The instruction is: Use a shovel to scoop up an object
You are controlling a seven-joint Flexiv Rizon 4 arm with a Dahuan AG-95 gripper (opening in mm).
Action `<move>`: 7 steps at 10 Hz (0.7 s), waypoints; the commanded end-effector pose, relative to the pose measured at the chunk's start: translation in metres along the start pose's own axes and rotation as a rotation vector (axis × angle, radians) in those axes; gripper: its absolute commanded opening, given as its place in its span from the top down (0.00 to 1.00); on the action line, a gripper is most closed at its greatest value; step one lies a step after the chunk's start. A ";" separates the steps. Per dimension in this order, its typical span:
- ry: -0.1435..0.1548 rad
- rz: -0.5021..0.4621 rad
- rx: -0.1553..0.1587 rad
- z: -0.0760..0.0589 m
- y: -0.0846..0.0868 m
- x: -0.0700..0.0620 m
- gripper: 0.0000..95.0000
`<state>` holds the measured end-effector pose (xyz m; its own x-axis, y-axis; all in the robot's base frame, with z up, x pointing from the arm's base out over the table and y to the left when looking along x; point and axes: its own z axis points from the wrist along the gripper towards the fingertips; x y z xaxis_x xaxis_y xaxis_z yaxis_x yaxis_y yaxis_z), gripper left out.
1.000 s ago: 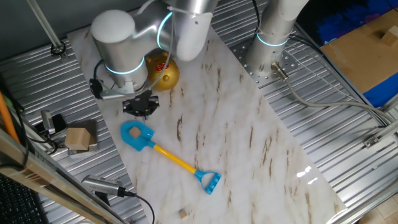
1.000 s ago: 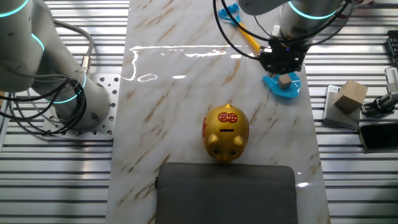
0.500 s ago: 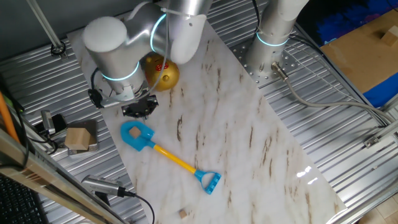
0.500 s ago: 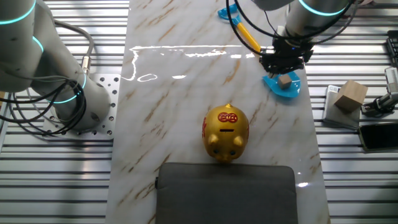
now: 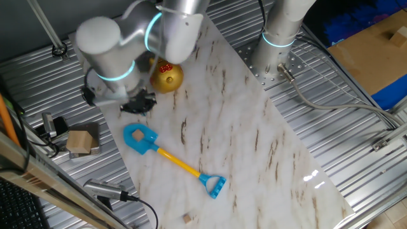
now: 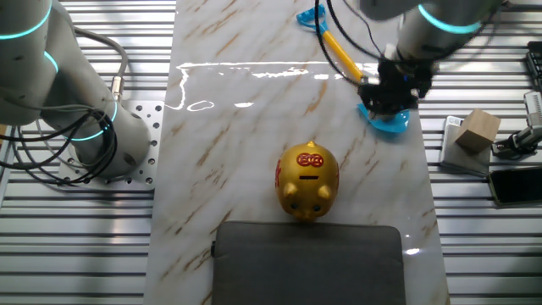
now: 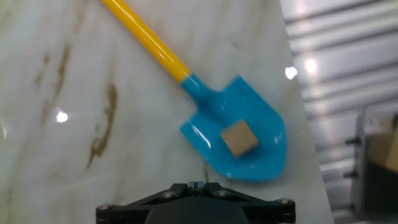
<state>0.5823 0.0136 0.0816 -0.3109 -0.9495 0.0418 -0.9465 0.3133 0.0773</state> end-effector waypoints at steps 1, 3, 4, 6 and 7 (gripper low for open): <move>-0.043 -0.025 0.015 0.007 -0.027 0.039 1.00; -0.046 -0.026 0.015 0.008 -0.031 0.053 1.00; -0.045 -0.027 0.015 0.007 -0.030 0.054 1.00; -0.050 -0.043 0.013 0.005 -0.029 0.054 1.00; -0.055 -0.049 0.009 0.006 -0.028 0.054 1.00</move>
